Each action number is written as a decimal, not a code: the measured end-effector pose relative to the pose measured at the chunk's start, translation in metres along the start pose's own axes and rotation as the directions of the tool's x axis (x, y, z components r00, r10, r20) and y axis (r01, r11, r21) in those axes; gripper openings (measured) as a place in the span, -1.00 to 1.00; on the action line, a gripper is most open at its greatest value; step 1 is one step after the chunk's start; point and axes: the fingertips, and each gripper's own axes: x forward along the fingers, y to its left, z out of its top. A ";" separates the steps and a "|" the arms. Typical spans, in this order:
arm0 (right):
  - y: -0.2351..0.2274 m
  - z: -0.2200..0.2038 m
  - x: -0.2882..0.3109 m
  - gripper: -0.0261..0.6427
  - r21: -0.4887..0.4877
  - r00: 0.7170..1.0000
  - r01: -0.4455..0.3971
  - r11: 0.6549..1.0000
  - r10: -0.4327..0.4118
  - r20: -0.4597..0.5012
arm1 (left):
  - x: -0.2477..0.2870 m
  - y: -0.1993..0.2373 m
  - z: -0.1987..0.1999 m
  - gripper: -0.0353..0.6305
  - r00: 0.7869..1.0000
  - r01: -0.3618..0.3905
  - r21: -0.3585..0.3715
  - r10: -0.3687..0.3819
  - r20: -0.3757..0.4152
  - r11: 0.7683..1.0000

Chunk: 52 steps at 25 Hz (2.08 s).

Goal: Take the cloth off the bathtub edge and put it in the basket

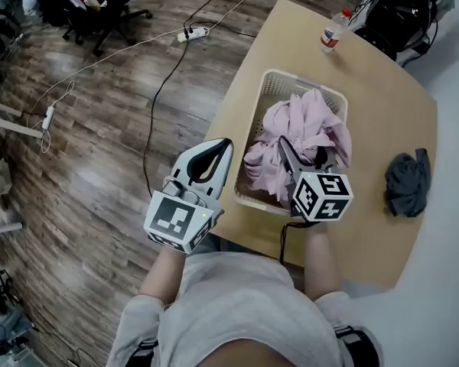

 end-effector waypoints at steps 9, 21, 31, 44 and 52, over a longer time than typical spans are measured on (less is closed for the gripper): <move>-0.002 -0.040 0.018 -0.02 0.078 0.993 -0.019 0.997 0.028 -0.117 | -0.008 0.010 -0.021 -0.90 0.999 -0.041 -0.024 0.040 -0.031 0.999; -0.011 -0.067 0.028 -0.02 0.144 0.963 0.031 0.989 0.009 -0.270 | -0.010 0.010 -0.018 -0.90 0.998 -0.052 -0.019 0.052 -0.026 0.998; -0.018 -0.084 0.033 -0.02 0.161 0.935 0.054 0.985 0.006 -0.353 | -0.014 0.008 -0.019 -0.90 0.996 -0.089 -0.010 0.089 -0.027 0.996; -0.010 -0.069 0.019 0.12 0.130 0.956 0.035 0.991 0.005 -0.294 | -0.026 0.004 0.000 -0.90 0.998 -0.059 0.014 0.058 0.027 0.998; 0.000 -0.030 -0.020 0.12 0.129 0.983 0.123 0.984 -0.102 -0.155 | -0.038 0.001 0.012 -0.90 0.998 0.041 0.036 -0.042 0.040 0.999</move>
